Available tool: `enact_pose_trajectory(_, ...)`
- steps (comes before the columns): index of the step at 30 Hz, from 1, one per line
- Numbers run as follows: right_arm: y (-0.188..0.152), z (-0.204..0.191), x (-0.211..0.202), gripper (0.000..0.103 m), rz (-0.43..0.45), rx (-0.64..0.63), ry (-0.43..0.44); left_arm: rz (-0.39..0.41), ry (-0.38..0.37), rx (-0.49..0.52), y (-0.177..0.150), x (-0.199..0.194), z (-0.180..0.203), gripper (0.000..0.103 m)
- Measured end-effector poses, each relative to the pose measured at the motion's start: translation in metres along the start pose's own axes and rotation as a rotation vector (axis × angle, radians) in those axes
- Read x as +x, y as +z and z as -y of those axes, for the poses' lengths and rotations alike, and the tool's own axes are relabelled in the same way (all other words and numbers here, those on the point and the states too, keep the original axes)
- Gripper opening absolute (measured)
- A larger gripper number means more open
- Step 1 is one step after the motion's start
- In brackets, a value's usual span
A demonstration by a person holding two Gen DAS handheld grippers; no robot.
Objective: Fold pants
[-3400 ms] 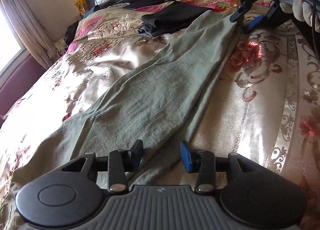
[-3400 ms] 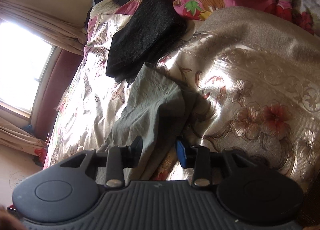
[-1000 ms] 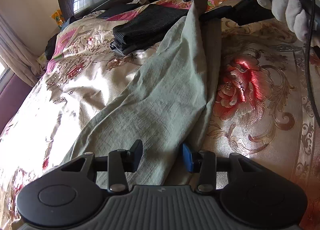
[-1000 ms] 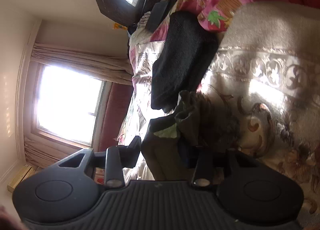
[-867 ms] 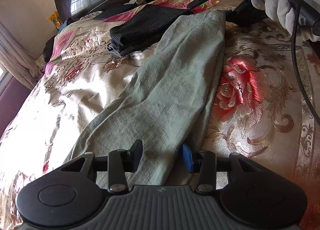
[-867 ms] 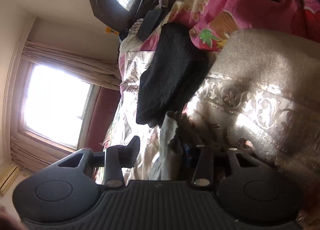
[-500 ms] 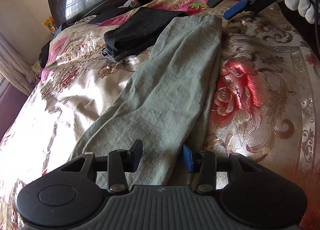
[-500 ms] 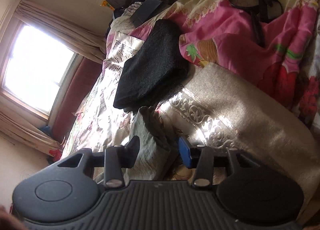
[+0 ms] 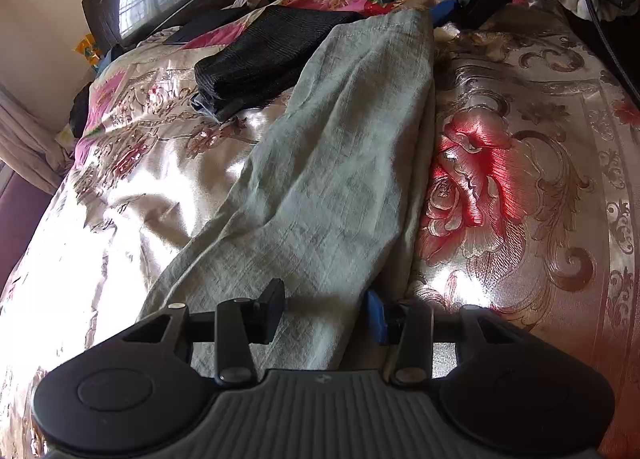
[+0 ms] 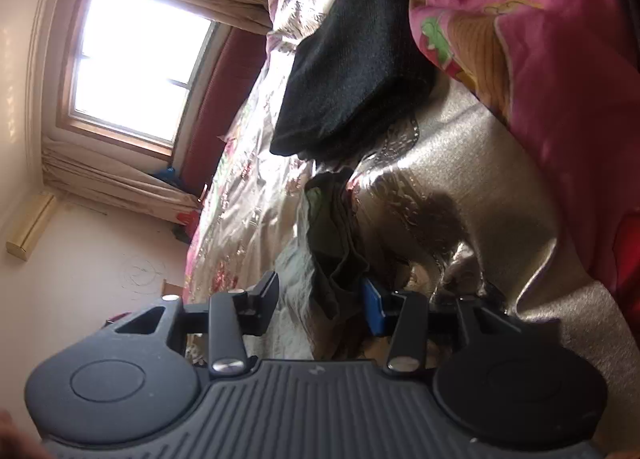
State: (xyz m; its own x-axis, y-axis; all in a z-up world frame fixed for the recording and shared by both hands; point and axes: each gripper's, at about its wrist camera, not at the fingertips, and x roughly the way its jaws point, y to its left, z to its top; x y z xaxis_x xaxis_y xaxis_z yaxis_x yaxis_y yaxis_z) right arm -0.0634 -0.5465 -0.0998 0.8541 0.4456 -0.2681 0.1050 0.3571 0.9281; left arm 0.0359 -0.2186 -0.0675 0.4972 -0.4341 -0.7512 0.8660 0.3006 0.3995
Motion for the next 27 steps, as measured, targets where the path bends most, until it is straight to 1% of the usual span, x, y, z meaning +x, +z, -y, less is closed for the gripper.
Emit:
enact_pose_trajectory(1, -0.001, 0.004, -0.006, 0.047, 0.031, 0.03, 0.047, -0.001, -0.001, 0.002, 0.0, 0.0, 0.0, 0.058)
enact_pose_trajectory(2, -0.001, 0.008, -0.009, 0.046, 0.058, 0.062, 0.055, -0.002, -0.001, 0.007, 0.0, 0.001, 0.001, 0.058)
enact_pose_trajectory(3, -0.002, 0.009, -0.009, 0.044, 0.06, 0.068, 0.035, -0.004, 0.0, 0.016, 0.0, 0.002, 0.002, 0.058)
enact_pose_trajectory(4, -0.006, 0.005, -0.008, 0.044, 0.053, 0.036, 0.004, -0.005, 0.002, 0.023, 0.001, 0.003, 0.002, 0.058)
enact_pose_trajectory(6, -0.016, -0.008, -0.01, 0.043, 0.08, -0.038, -0.101, -0.008, 0.004, 0.032, 0.003, 0.003, 0.003, 0.058)
enact_pose_trajectory(7, -0.02, -0.016, -0.012, 0.045, 0.091, -0.093, -0.143, -0.009, 0.004, 0.036, 0.003, 0.003, 0.003, 0.058)
enact_pose_trajectory(8, -0.023, -0.026, -0.012, 0.046, 0.091, -0.172, -0.201, -0.01, 0.005, 0.038, 0.003, 0.003, 0.003, 0.058)
enact_pose_trajectory(9, -0.023, -0.03, -0.01, 0.046, 0.071, -0.209, -0.247, -0.011, 0.005, 0.039, 0.003, 0.003, 0.003, 0.058)
enact_pose_trajectory(10, -0.021, -0.029, -0.006, 0.046, 0.04, -0.218, -0.261, -0.012, 0.006, 0.041, 0.003, 0.003, 0.004, 0.058)
enact_pose_trajectory(12, -0.015, -0.023, 0.006, 0.046, -0.035, -0.205, -0.233, -0.017, 0.007, 0.046, 0.003, 0.003, 0.004, 0.058)
enact_pose_trajectory(14, -0.01, -0.025, 0.014, 0.046, -0.087, -0.21, -0.247, -0.024, 0.01, 0.055, 0.005, 0.003, 0.005, 0.058)
enact_pose_trajectory(16, -0.014, -0.031, 0.012, 0.046, -0.09, -0.236, -0.241, -0.026, 0.014, 0.065, 0.005, 0.003, 0.006, 0.058)
enact_pose_trajectory(18, -0.022, -0.03, 0.009, 0.046, -0.108, -0.216, -0.211, -0.027, 0.015, 0.065, 0.005, 0.004, 0.007, 0.058)
enact_pose_trajectory(19, -0.026, -0.028, 0.011, 0.045, -0.103, -0.214, -0.233, -0.027, 0.016, 0.065, 0.005, 0.004, 0.007, 0.058)
enact_pose_trajectory(20, -0.032, -0.031, 0.013, 0.044, -0.096, -0.242, -0.278, -0.028, 0.015, 0.065, 0.006, 0.004, 0.007, 0.058)
enact_pose_trajectory(21, -0.039, -0.036, 0.014, 0.043, -0.076, -0.271, -0.304, -0.031, 0.015, 0.066, 0.006, 0.004, 0.007, 0.058)
enact_pose_trajectory(22, -0.045, -0.04, 0.012, 0.046, -0.052, -0.274, -0.308, -0.033, 0.016, 0.067, 0.007, 0.004, 0.007, 0.058)
enact_pose_trajectory(25, -0.065, -0.044, 0.004, 0.047, 0.008, -0.216, -0.279, -0.033, 0.015, 0.078, 0.007, 0.004, 0.008, 0.058)
enact_pose_trajectory(26, -0.07, -0.044, 0.003, 0.047, 0.023, -0.217, -0.279, -0.032, 0.015, 0.076, 0.006, 0.004, 0.008, 0.058)
enact_pose_trajectory(27, -0.073, -0.044, 0.007, 0.047, 0.031, -0.221, -0.298, -0.032, 0.016, 0.074, 0.006, 0.005, 0.008, 0.058)
